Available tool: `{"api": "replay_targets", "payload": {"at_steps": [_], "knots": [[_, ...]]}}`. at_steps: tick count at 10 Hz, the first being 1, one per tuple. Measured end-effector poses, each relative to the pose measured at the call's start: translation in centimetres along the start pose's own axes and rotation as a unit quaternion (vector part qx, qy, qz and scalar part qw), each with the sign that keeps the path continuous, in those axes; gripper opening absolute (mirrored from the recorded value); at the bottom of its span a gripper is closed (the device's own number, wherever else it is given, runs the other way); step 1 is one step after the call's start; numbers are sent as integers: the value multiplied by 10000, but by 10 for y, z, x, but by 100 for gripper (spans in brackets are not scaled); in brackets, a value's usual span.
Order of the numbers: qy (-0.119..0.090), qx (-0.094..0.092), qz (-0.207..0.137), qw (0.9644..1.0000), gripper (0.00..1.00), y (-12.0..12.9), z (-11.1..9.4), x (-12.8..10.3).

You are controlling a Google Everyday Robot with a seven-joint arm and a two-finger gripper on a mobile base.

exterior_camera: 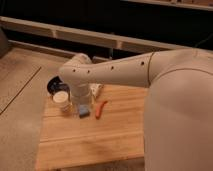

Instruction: Place the pepper in the ceramic bowl

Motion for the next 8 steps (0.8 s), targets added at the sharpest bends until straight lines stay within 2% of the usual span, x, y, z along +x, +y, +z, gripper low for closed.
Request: {"api": "replay_targets", "payload": {"at_steps": [3,5,6,7,8], "knots": [[-17,8,-9,10000,65,0,0,0],[-209,-188,59,9996,65,4,-5,-12],[-406,-496,162,9978,65,10,-13,-24],[-613,-831,290,9942,65,15,-22,-37],[-809,-1148,415,9892,65,16,-31,-49]]}}
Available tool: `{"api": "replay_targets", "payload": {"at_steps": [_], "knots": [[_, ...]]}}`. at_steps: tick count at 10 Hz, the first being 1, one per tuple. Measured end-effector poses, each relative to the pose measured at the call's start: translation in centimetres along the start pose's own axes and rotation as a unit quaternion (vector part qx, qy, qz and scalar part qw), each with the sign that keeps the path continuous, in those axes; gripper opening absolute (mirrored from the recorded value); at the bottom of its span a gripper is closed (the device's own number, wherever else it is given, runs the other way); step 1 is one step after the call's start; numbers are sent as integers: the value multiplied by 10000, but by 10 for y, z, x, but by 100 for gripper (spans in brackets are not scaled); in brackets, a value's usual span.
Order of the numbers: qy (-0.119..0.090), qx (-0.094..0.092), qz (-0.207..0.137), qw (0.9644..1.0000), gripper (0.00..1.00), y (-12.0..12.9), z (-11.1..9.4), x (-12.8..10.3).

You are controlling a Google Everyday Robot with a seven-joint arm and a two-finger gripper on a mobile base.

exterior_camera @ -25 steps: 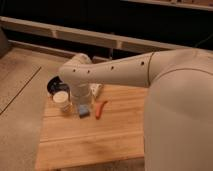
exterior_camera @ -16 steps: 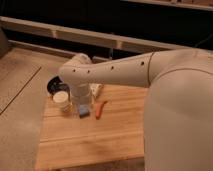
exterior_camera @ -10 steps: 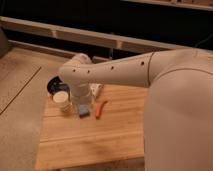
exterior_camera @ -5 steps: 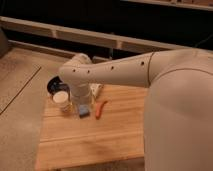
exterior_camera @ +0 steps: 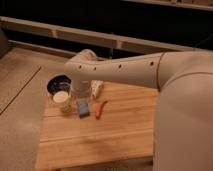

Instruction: Place the pepper in the ceramic bowl

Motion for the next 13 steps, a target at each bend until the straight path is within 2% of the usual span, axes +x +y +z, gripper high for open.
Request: {"api": "replay_targets", "payload": {"at_steps": [2,3,6,7,9,11,12,13], "knots": [[-232,-332,192,9990,65,-4,-9,-15],[-283,-393,235,9985,65,-6,-11,-18],[-272,-380,204,9987,65,-3,-10,-18],[-280,-320,161,9990,65,-6,-11,-22],[-312,-185,91,9993,65,-18,-12,-35],[-306,-129,127,9994,65,-30,-9,-45],[-283,-154,154,9994,65,-33,-7,-48],[-237,-262,232,9991,65,-39,-1,-51]]}}
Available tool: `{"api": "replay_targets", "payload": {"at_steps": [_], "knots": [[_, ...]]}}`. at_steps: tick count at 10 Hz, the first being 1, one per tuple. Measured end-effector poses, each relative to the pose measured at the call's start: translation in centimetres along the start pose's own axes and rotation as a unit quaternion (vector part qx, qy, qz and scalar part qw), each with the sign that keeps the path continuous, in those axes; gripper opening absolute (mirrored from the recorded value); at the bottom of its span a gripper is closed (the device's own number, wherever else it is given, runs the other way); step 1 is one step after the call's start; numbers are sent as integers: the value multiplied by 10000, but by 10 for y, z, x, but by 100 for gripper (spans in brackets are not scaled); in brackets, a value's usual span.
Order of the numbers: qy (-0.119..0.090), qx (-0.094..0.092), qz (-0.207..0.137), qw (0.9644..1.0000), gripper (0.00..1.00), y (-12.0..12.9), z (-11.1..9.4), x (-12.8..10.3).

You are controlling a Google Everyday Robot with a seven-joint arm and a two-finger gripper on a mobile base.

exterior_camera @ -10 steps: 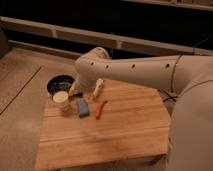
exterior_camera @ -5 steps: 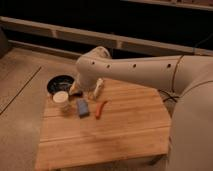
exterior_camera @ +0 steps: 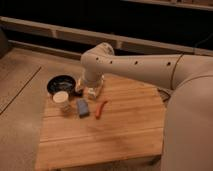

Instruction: Place the pepper in the ceramic bowl

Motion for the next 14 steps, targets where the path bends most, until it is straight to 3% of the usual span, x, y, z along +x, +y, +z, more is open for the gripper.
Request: {"api": "replay_targets", "payload": {"at_steps": [3,7,8,9,11,12,14], "knots": [[200,-322,365,9986,65,-19,17,1],[323,-257,432,9982,65,-24,25,9],[542,-106,731,9958,65,-46,43,22],[724,38,1152,9907,65,-72,60,31],[892,124,1804,9795,65,-101,84,32],[970,179,1939,9760,65,-106,97,30],[1071,255,2027,9730,65,-113,114,25]]}}
